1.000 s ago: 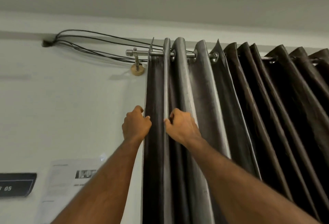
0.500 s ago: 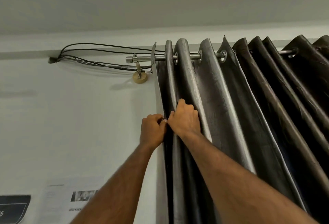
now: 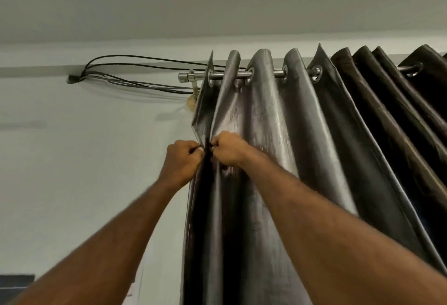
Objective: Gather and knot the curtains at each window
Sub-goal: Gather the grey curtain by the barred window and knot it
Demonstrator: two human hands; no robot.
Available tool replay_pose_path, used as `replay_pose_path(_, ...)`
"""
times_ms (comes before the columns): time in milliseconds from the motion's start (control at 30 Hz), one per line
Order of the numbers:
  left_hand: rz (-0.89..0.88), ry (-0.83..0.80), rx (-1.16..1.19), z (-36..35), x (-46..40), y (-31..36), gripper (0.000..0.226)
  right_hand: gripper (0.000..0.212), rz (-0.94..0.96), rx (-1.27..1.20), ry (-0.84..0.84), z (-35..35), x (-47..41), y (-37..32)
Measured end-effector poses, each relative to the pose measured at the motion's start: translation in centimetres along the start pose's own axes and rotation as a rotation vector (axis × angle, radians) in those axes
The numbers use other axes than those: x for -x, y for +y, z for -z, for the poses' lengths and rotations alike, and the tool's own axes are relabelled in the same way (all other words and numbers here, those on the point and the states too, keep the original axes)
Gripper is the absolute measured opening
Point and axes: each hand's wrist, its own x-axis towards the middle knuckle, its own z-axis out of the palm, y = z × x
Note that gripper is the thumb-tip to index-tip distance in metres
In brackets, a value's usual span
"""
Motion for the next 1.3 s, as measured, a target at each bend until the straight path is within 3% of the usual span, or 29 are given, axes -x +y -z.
replay_pose_path(67, 0.018, -0.021, 0.031, -1.4, 0.3, 1.3, 0.053, 0.027, 0.004, -0.105, -0.007, 0.8, 0.8, 0.9)
replay_pose_path(100, 0.043, -0.017, 0.019, -2.0, 0.4, 2.0, 0.059, 0.029, 0.013, -0.141, 0.084, 1.3, 1.6, 1.1)
replay_pose_path(200, 0.070, 0.062, -0.086, -3.6, 0.7, 3.8, 0.069, 0.019, 0.060, 0.173, 0.700, 3.6, 3.4, 2.9)
replay_pose_path(233, 0.080, 0.063, -0.121, -4.1, 0.8, 4.5, 0.069, 0.030, 0.027, 0.324, 0.829, 4.5, 3.9, 3.9)
replay_pose_path(267, 0.098, 0.051, -0.155, -4.6, 0.8, 4.9, 0.064, 0.047, -0.053, 0.398, 0.848, 5.5, 4.0, 5.1)
replay_pose_path(333, 0.126, 0.030, -0.187, -5.4, 0.7, 5.4, 0.044, 0.062, -0.236, 0.281, 0.703, 7.4, 3.6, 7.4)
replay_pose_path(433, 0.095, 0.035, -0.184, -4.9, 0.7, 5.4, 0.027, 0.027, -0.303, -0.012, 0.481, 9.1, 2.8, 9.0)
replay_pose_path(467, 0.079, 0.018, -0.189, -4.5, 0.7, 5.3, 0.025, 0.020, -0.300, -0.002, 0.471, 9.0, 2.8, 8.9)
replay_pose_path(567, 0.037, -0.046, -0.184, -3.2, 0.8, 4.8, 0.026, 0.031, -0.352, 0.143, 0.477, 6.5, 2.5, 6.3)
replay_pose_path(633, 0.008, -0.051, -0.179, -2.6, 0.7, 4.8, 0.023, 0.031, -0.283, 0.134, 0.446, 4.1, 0.9, 2.6)
replay_pose_path(733, 0.004, -0.027, -0.116, -2.1, 0.3, 5.1, 0.010, 0.025, -0.034, 0.073, 0.333, 2.9, -1.4, -1.8)
replay_pose_path(833, 0.028, -0.017, -0.077, -2.0, 0.4, 5.0, 0.015, 0.012, 0.036, 0.149, 0.238, 3.9, -1.2, 0.1)
replay_pose_path(900, 0.062, -0.018, -0.058, -2.6, 0.8, 5.0, 0.015, 0.026, 0.026, 0.101, 0.188, 4.1, -0.1, 2.7)
replay_pose_path(967, 0.074, 0.007, -0.062, -3.4, 1.1, 5.3, 0.018, 0.037, 0.027, 0.025, 0.254, 3.9, 1.4, 4.5)
replay_pose_path(1067, 0.071, 0.027, -0.071, -4.6, 1.5, 6.0, 0.022, 0.029, 0.076, 0.201, 0.725, 4.7, 3.2, 7.0)
replay_pose_path(1133, 0.054, 0.011, -0.071, -5.4, 1.7, 6.1, 0.021, 0.049, -0.039, 0.400, 0.912, 6.0, 3.8, 9.0)
replay_pose_path(1233, 0.032, -0.031, -0.098, -5.6, 2.5, 5.9, 0.012, 0.066, -0.327, 0.368, 0.820, 7.5, 3.7, 11.2)
replay_pose_path(1300, 0.034, -0.055, -0.076, -5.3, 2.8, 5.5, 0.016, 0.062, -0.420, 0.225, 0.658, 8.0, 3.2, 12.5)
